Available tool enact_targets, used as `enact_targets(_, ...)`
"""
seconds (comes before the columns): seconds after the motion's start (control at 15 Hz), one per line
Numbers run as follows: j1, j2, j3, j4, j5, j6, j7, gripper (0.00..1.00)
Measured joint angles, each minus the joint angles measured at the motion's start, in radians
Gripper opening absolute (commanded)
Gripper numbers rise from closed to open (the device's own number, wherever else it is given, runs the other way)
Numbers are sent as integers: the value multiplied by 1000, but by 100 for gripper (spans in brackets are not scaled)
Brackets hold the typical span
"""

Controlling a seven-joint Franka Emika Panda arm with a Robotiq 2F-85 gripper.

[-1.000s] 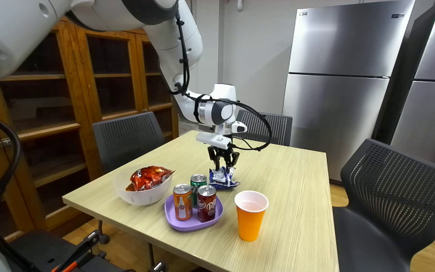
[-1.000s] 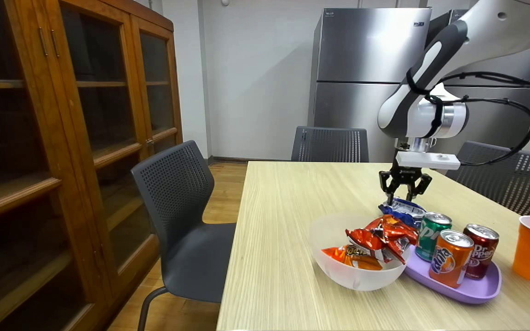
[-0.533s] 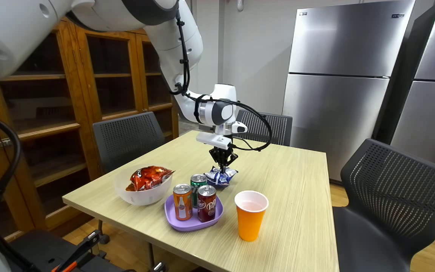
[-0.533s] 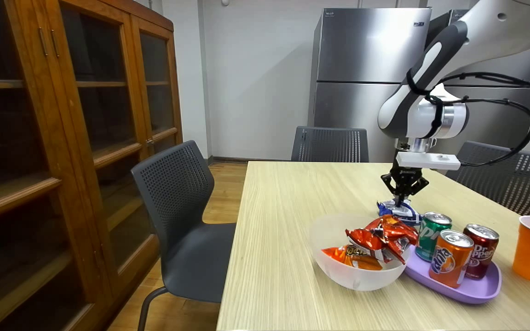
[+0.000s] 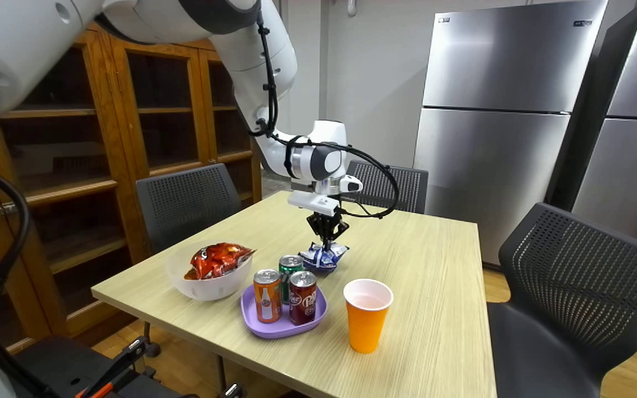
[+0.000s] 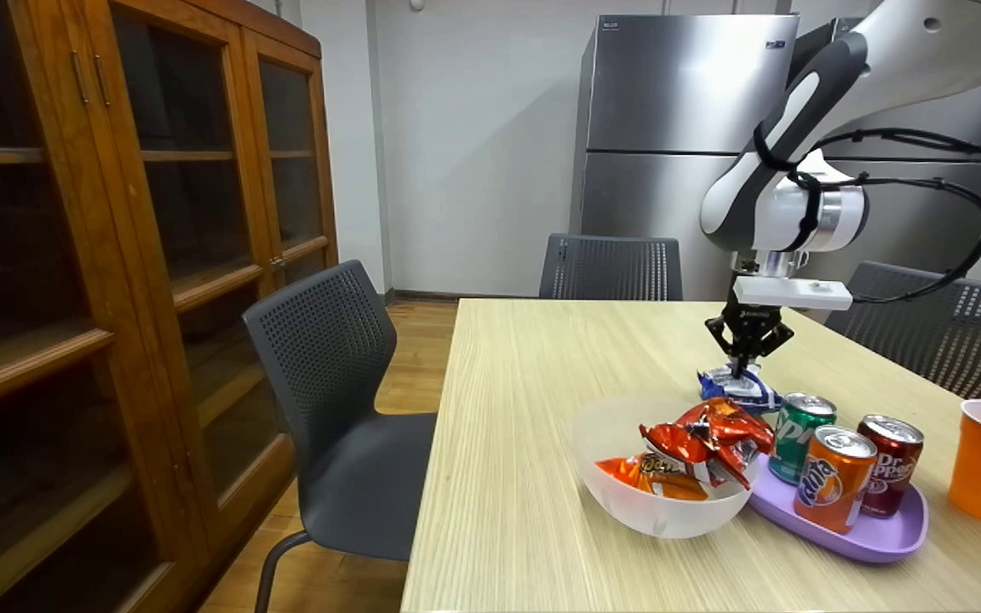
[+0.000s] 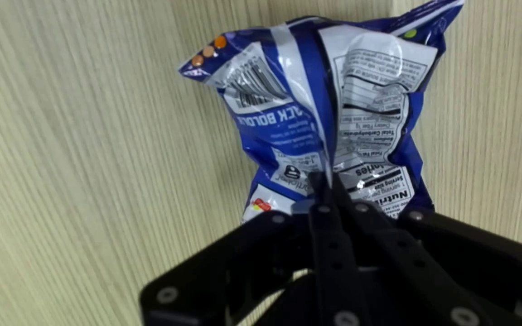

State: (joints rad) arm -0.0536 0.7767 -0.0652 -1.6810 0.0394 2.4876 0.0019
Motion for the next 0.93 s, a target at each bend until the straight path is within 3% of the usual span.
enact_targets(0.47,0,-89,3,-36,0,1,0,0)
enact_targets(0.93,17,-253,26,-187,0,12,0,0)
